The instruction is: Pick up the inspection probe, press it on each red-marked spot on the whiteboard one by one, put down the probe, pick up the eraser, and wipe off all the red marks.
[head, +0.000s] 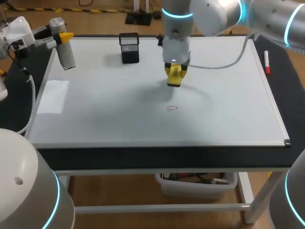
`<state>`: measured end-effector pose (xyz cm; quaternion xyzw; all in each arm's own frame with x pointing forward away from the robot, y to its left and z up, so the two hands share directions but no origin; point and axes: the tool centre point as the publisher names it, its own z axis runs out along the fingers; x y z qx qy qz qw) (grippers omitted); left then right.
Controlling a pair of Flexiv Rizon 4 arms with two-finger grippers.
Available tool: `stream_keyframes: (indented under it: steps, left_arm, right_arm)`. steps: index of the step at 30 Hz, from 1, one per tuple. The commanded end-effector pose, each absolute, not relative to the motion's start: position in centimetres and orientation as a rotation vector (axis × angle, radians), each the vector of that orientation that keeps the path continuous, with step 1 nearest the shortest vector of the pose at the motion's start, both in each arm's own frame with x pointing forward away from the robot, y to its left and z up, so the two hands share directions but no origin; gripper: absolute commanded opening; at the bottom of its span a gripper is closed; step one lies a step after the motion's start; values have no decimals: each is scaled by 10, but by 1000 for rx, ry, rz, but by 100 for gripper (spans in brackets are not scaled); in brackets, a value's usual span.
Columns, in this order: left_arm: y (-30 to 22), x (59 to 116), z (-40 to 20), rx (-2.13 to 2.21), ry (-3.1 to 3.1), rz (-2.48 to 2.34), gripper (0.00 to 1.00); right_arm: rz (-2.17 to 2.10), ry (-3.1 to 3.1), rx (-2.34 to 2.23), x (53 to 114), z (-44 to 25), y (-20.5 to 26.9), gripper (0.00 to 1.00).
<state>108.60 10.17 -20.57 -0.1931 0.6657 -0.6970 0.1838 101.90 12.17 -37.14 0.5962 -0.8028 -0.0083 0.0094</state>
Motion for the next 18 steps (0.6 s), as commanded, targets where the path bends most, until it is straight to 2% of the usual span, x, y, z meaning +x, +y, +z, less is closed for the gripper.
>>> stream_keyframes:
  steps: [1,18]
  left_arm:
    - [101,1086,-206,-542,1873,-1966,0]
    - [101,1086,-206,-542,1873,-1966,0]
  right_arm:
    - [-35,-2578,1819,1013,-361,82,0]
    - [23,-2821,1360,992,-365,-52,0]
